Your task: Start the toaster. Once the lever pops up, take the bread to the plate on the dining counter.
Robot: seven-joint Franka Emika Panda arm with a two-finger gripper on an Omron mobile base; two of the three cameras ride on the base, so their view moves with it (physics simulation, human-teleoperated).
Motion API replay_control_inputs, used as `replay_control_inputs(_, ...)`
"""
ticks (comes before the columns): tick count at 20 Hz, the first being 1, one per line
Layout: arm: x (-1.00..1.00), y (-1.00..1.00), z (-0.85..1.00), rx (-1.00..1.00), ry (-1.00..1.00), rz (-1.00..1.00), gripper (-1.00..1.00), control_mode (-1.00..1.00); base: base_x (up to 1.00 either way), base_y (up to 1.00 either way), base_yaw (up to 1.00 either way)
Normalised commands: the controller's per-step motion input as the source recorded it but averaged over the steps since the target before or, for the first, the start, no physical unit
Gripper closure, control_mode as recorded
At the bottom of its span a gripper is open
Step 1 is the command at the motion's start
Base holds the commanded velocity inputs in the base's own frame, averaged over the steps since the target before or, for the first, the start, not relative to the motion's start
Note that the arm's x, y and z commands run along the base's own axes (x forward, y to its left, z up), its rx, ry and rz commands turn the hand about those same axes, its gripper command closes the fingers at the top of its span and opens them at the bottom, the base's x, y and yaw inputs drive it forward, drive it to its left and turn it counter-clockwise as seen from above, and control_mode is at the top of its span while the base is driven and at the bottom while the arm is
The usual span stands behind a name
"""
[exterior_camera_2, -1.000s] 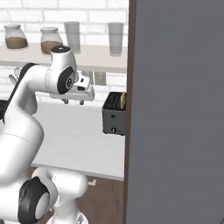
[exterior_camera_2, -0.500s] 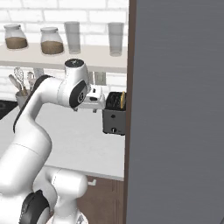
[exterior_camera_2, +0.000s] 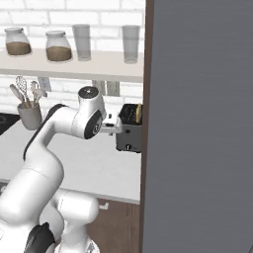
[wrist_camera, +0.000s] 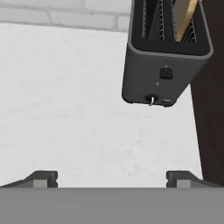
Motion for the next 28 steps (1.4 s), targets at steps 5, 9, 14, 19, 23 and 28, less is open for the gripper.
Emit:
replay_control_inputs(5, 0.56, -0.22, -0.15, 0.0, 0.06, 0.0, -1.0, -1.0, 0.0, 0.0, 0.0)
replay_control_inputs(9, 0.61, -0.27, -0.06, 0.0, 0.12, 0.0, -1.0, -1.0, 0.0, 0.0, 0.0)
replay_control_inputs(14, 0.44, -0.13, -0.09, 0.0, 0.04, 0.0, -1.0, -1.0, 0.0, 0.0, 0.0)
replay_control_inputs(19, 0.34, -0.06, -0.26, 0.0, 0.0, 0.0, -1.0, -1.0, 0.0, 0.0, 0.0)
replay_control_inputs(23, 0.28, 0.0, -0.39, 0.0, 0.0, 0.0, -1.0, -1.0, 0.0, 0.0, 0.0)
replay_control_inputs(28, 0.33, 0.0, -0.27, 0.0, 0.0, 0.0, -1.0, -1.0, 0.0, 0.0, 0.0)
